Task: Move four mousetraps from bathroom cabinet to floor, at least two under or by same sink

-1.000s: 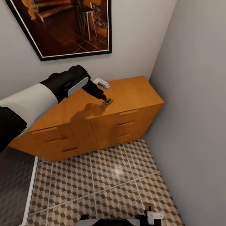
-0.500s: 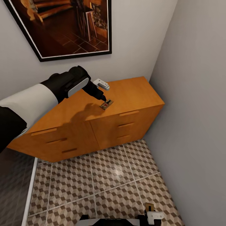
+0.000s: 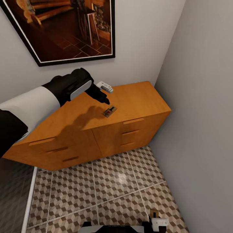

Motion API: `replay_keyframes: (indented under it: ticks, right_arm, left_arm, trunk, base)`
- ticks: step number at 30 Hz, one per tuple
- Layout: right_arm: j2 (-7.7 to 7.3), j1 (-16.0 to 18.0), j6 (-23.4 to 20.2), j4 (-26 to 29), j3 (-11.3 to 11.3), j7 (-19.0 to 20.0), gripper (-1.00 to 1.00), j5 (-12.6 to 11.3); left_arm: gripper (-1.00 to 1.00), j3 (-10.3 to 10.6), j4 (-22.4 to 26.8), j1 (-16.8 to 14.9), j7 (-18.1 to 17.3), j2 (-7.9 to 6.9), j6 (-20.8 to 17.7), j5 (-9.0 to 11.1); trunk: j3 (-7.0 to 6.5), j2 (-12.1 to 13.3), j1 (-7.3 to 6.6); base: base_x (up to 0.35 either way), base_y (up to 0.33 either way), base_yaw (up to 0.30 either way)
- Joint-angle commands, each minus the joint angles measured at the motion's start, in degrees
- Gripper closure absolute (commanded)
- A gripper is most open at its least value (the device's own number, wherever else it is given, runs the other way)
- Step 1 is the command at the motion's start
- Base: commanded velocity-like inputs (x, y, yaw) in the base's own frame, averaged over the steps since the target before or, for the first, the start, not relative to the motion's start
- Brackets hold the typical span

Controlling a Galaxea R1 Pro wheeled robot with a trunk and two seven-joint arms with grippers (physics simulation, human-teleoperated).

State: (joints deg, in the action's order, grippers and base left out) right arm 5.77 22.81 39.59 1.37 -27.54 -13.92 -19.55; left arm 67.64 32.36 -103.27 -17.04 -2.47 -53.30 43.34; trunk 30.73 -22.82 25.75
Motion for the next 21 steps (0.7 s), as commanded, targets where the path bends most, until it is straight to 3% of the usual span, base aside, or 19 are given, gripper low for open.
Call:
replay_keyframes:
  ticks: [1, 8, 21]
  right_arm:
    - [0.03, 0.04, 0.13, -0.05, -0.50, -0.23, 1.00, -0.32]
    - [0.03, 0.04, 0.13, -0.05, -0.50, -0.23, 1.00, -0.32]
    - [0.03, 0.04, 0.13, -0.05, -0.50, -0.23, 1.00, -0.32]
  left_arm:
    - [-1.00, 0.47, 0.07, -0.09, -0.47, -0.04, 0.04, -0.38]
    - [-1.00, 2.36, 0.07, -0.09, -0.46, 0.01, 0.04, -0.36]
    - [-1.00, 2.66, 0.15, -0.09, -0.53, 0.01, 0.02, -0.36]
  trunk:
    - [0.08, -0.10, 0.03]
    - [0.08, -0.10, 0.03]
    - [0.08, -0.10, 0.03]
  base:
    - [0.014, -0.015, 0.000]
    - [0.074, -0.084, 0.000]
    - [0.015, -0.017, 0.000]
